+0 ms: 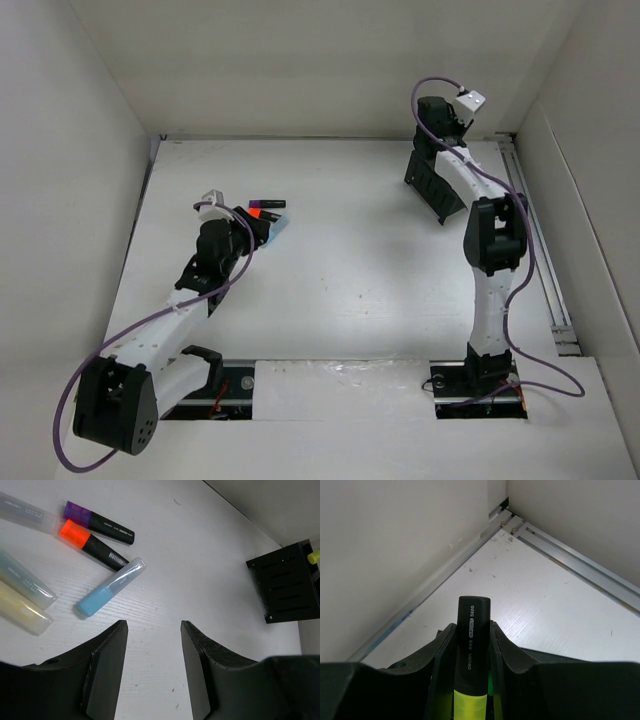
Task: Sort the stationery into containers
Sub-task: Place the pen in the storage box.
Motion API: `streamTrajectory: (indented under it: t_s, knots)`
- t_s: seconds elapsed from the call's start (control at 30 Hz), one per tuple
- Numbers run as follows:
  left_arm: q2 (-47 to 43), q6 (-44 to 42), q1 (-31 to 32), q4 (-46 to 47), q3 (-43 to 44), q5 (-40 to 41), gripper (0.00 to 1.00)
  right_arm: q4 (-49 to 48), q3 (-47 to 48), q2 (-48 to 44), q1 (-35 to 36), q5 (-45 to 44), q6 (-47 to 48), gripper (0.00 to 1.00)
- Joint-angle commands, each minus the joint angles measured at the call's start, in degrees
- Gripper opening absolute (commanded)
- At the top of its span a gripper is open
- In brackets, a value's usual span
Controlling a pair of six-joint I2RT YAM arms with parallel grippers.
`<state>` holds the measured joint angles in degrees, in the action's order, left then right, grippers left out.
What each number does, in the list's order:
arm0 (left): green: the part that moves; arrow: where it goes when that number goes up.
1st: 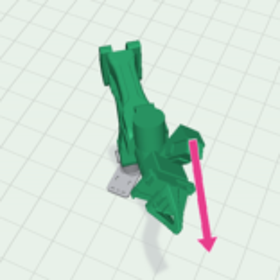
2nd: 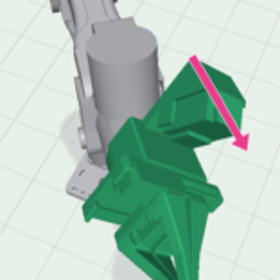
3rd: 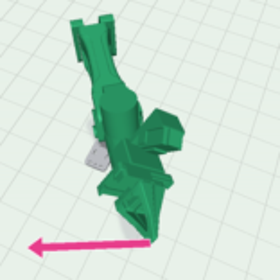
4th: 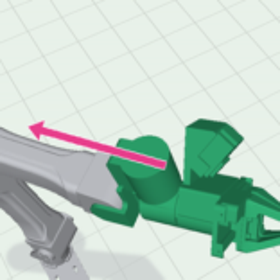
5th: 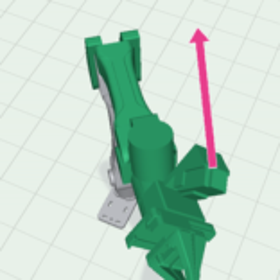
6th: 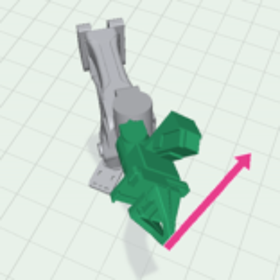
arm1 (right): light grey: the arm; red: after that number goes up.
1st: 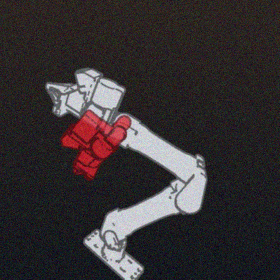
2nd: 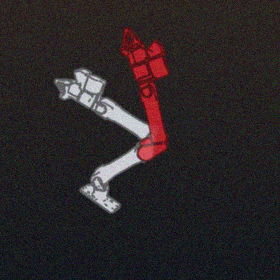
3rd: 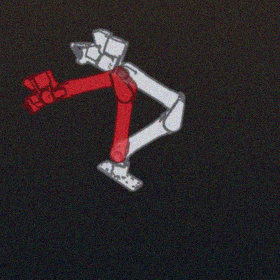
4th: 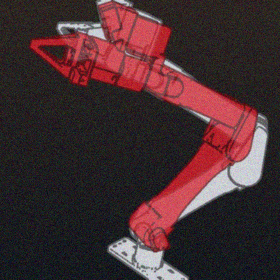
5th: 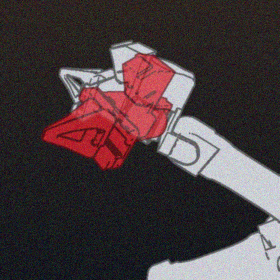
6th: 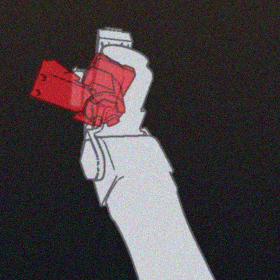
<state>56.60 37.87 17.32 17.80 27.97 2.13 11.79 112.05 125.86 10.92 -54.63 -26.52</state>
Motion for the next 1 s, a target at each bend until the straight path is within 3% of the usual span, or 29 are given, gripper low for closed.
streamTrajectory:
  t_s: [0.0,0.33,0.6,0.77,0.9,0.97]
  knots:
    - [0.18,0.19,0.34,0.04,3.41,1.03,0.43,-3.79,-1.30,0.44,1.30,-3.46,0.95,0.12]
    - [1.41,0.19,0.34,-0.75,3.50,2.26,0.50,-4.32,-3.33,-1.32,2.96,-5.31,0.95,0.29]
    - [0.88,0.19,0.34,-0.84,3.50,3.49,0.56,-4.94,-6.05,-5.37,4.29,-5.31,-0.20,0.51]
    - [0.88,0.19,0.34,-0.84,3.50,2.97,0.54,-4.94,-8.25,-9.23,5.43,-5.31,-1.33,0.56]
    - [0.88,0.19,0.34,-0.05,2.88,3.49,0.51,-3.97,-13.06,-15.02,7.53,0.65,-7.03,0.56]
    - [0.88,0.19,0.34,-0.58,2.88,4.19,0.51,-3.97,-16.32,-20.20,9.03,3.99,-11.61,0.47]
